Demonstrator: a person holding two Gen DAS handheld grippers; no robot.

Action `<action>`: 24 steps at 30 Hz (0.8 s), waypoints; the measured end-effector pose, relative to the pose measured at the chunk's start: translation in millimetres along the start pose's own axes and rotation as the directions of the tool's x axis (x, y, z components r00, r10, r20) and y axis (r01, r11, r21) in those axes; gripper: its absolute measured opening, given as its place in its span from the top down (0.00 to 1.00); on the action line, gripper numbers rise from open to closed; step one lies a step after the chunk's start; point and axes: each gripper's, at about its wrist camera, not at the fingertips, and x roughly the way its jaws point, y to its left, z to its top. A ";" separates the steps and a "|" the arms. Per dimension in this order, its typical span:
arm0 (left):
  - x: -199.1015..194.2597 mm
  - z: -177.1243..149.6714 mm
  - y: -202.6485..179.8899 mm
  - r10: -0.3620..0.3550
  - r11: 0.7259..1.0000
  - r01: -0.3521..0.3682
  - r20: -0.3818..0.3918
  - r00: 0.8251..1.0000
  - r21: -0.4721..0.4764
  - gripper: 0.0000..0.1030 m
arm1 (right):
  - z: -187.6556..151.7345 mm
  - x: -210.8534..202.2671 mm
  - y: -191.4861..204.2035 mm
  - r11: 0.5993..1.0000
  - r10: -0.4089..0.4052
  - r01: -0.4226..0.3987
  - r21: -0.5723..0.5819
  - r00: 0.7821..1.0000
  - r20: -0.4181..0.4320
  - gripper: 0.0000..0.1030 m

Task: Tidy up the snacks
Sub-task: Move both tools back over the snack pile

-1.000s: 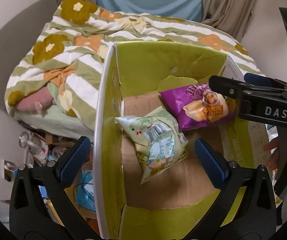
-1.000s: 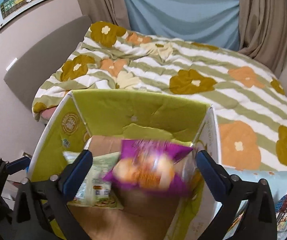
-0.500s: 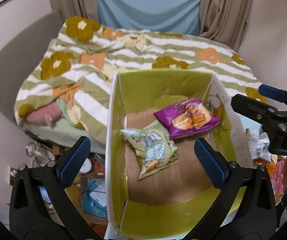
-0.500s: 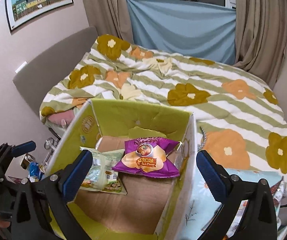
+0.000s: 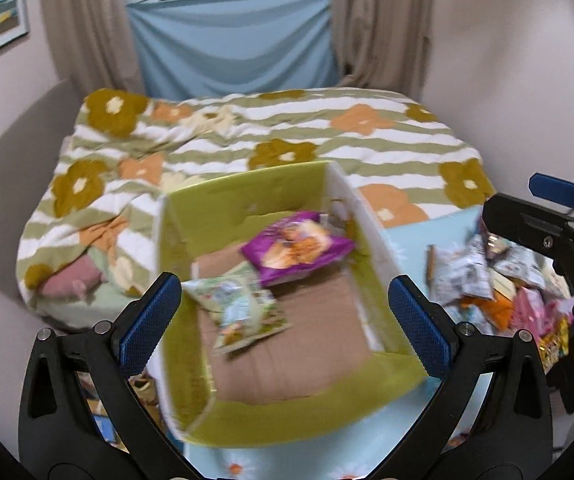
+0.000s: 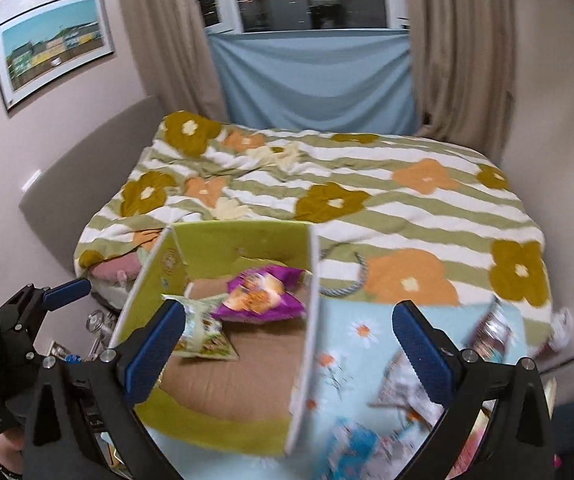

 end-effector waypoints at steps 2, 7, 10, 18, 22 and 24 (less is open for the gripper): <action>-3.9 -1.5 -21.6 -0.031 0.999 0.031 0.007 0.999 0.026 0.00 | -9.0 -13.0 -15.0 0.999 -0.026 0.025 0.027 1.000 0.006 0.00; -11.6 -11.5 -75.0 -0.084 0.995 0.083 0.008 0.996 0.056 0.00 | -37.7 -48.4 -66.0 0.992 -0.098 0.097 0.083 0.995 0.013 0.00; -16.6 -19.7 -112.9 -0.099 0.993 0.098 0.008 0.995 0.063 0.00 | -58.9 -69.0 -101.6 0.987 -0.124 0.121 0.107 0.992 0.015 0.00; -23.5 -50.7 -218.5 -0.168 0.985 0.169 -0.031 0.985 0.040 0.00 | -110.0 -123.9 -190.6 0.979 -0.174 0.173 0.112 0.985 0.001 0.00; -18.2 -68.7 -263.0 -0.194 0.980 0.196 -0.060 0.979 0.025 0.00 | -139.4 -137.5 -231.7 0.974 -0.189 0.191 0.119 0.981 -0.034 0.00; -13.5 -74.6 -278.7 -0.203 0.979 0.205 -0.081 0.976 0.018 0.00 | -152.7 -138.9 -246.6 0.974 -0.182 0.188 0.130 0.982 -0.056 0.00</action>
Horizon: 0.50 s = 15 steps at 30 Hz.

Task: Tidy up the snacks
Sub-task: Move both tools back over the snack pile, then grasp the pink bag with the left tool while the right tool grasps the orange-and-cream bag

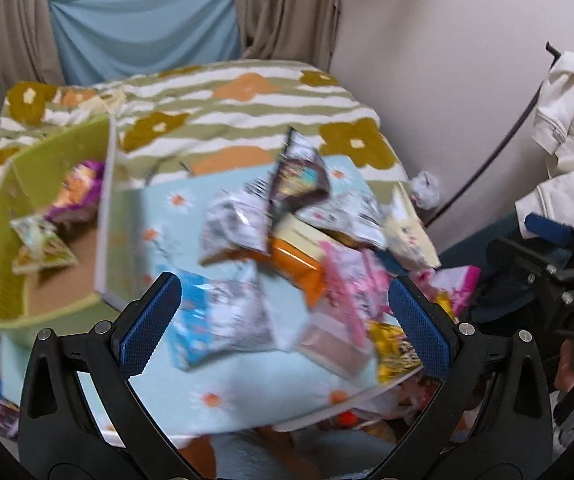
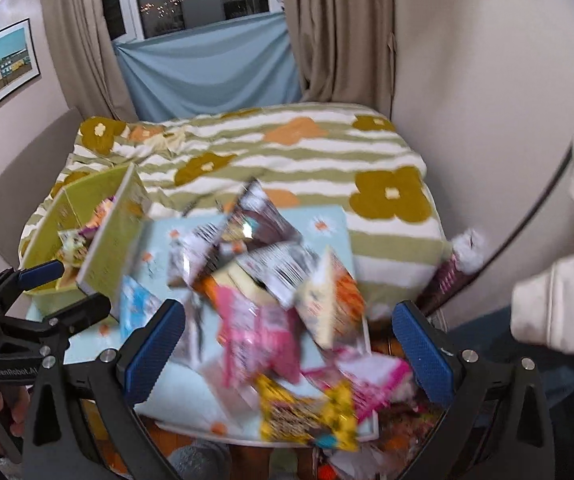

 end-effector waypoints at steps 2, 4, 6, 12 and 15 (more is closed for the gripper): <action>9.8 -4.7 -15.3 -0.012 1.000 0.012 -0.025 1.000 -0.002 0.00 | -12.5 5.1 -17.3 1.000 -0.002 0.002 0.013 1.000 -0.031 0.00; 17.7 -6.8 -24.0 -0.016 1.000 0.016 -0.039 0.999 0.003 0.00 | -21.3 9.7 -30.5 1.000 -0.002 0.003 0.026 0.999 -0.051 0.00; 27.7 -8.6 -30.7 -0.020 1.000 0.021 -0.048 0.999 0.012 0.00 | -29.8 16.2 -43.1 0.999 0.004 -0.001 0.040 0.998 -0.065 0.00; 76.6 -14.1 -50.5 -0.050 0.997 0.055 -0.092 0.995 0.049 0.00 | -39.5 42.3 -63.6 0.997 0.027 -0.021 0.069 0.996 -0.088 0.00; 103.4 -18.8 -57.3 -0.065 0.996 0.072 -0.118 0.991 0.058 0.03 | -36.5 59.4 -69.6 0.997 0.033 -0.026 0.078 0.995 -0.093 0.00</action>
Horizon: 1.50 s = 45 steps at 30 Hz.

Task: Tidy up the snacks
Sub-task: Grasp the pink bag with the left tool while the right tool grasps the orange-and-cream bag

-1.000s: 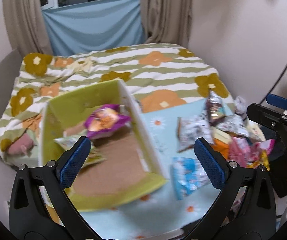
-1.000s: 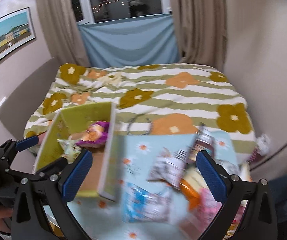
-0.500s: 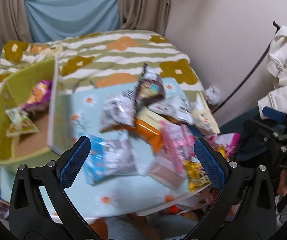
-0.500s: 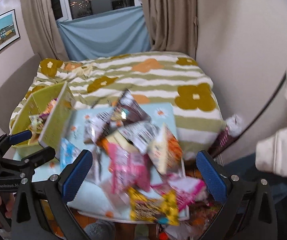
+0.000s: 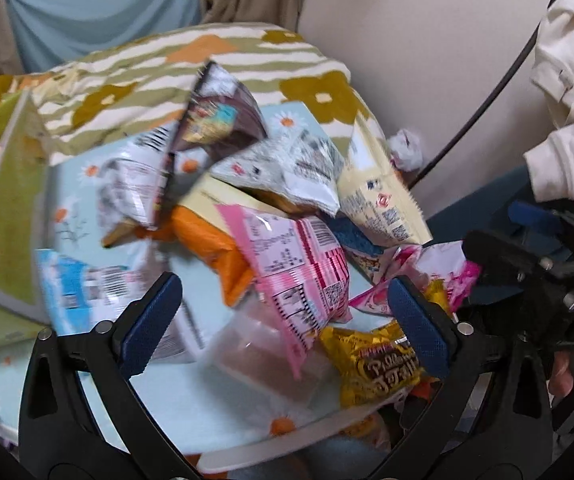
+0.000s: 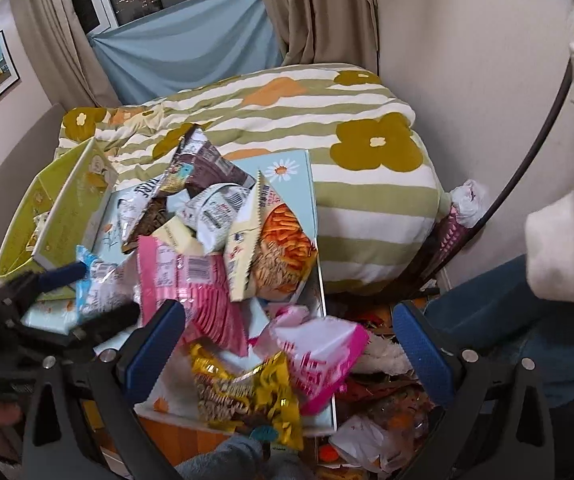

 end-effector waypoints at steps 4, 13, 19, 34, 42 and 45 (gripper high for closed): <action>30.2 -1.4 -5.8 0.007 1.000 -0.007 -0.012 1.000 0.003 0.05 | 9.0 25.5 -4.2 1.000 0.018 -0.018 0.006 1.000 -0.008 0.00; 67.3 -2.8 -18.2 0.037 0.999 -0.038 -0.067 0.997 -0.004 0.26 | 21.0 70.8 -3.4 0.997 0.074 -0.075 -0.030 0.996 -0.058 0.00; 72.4 -1.0 -19.2 0.046 0.999 -0.046 -0.077 0.996 0.005 0.39 | 24.0 94.2 -1.0 0.992 0.103 -0.109 -0.061 0.990 -0.098 0.00; 63.2 0.6 -12.3 0.038 0.999 -0.039 -0.083 0.996 -0.007 0.41 | 32.9 119.6 11.0 0.982 0.125 -0.142 -0.125 0.983 -0.136 0.00; 59.1 -4.1 -13.2 0.034 0.999 -0.035 -0.072 0.997 -0.013 0.41 | 31.2 122.0 12.2 0.976 0.128 -0.150 -0.156 0.982 -0.139 0.14; 56.8 -4.2 -13.6 0.036 0.999 -0.037 -0.067 0.997 -0.012 0.41 | 30.6 116.6 7.7 0.975 0.156 -0.173 -0.143 0.980 -0.125 0.23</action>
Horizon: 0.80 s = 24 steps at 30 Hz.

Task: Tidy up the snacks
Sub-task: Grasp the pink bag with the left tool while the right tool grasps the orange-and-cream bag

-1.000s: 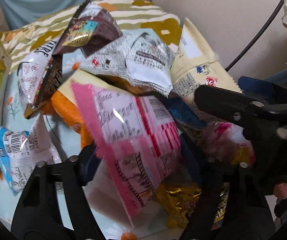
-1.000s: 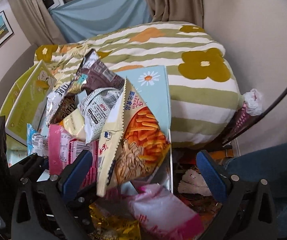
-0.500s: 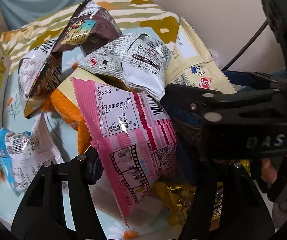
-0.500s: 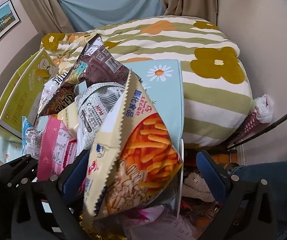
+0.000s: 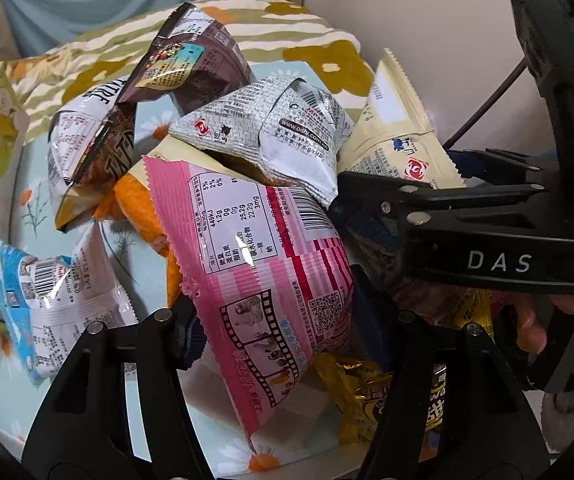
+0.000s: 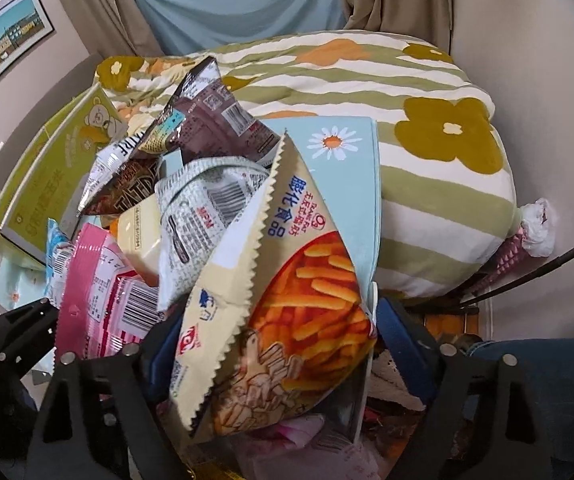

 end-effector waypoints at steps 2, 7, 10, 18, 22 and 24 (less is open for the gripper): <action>-2.0 -1.1 -0.8 0.002 1.000 -0.002 0.005 1.000 -0.001 0.41 | 0.0 -2.8 2.2 1.000 -0.004 0.004 -0.012 1.000 0.009 0.30; -14.1 -0.5 -1.5 0.006 1.000 -0.006 0.026 1.000 0.001 0.41 | -0.1 -7.8 4.3 1.000 0.005 -0.005 -0.005 1.000 0.026 0.40; -22.8 0.5 -2.5 0.012 1.000 -0.012 0.039 0.999 0.005 0.41 | 0.0 -15.8 3.7 1.000 0.016 -0.016 0.015 0.999 0.048 0.42; -53.8 3.8 -2.5 0.032 0.999 -0.032 0.086 0.996 -0.004 0.41 | 5.5 -42.8 13.9 0.999 0.041 -0.043 0.015 0.995 0.094 0.43; -76.1 5.1 4.2 0.047 0.999 -0.044 0.117 0.992 -0.030 0.41 | 7.4 -59.7 23.0 0.999 0.053 -0.054 0.000 0.992 0.113 0.43; -86.2 4.5 8.6 0.053 0.998 -0.048 0.133 0.990 -0.044 0.41 | 8.7 -69.6 29.0 0.998 0.056 -0.054 -0.013 0.991 0.122 0.43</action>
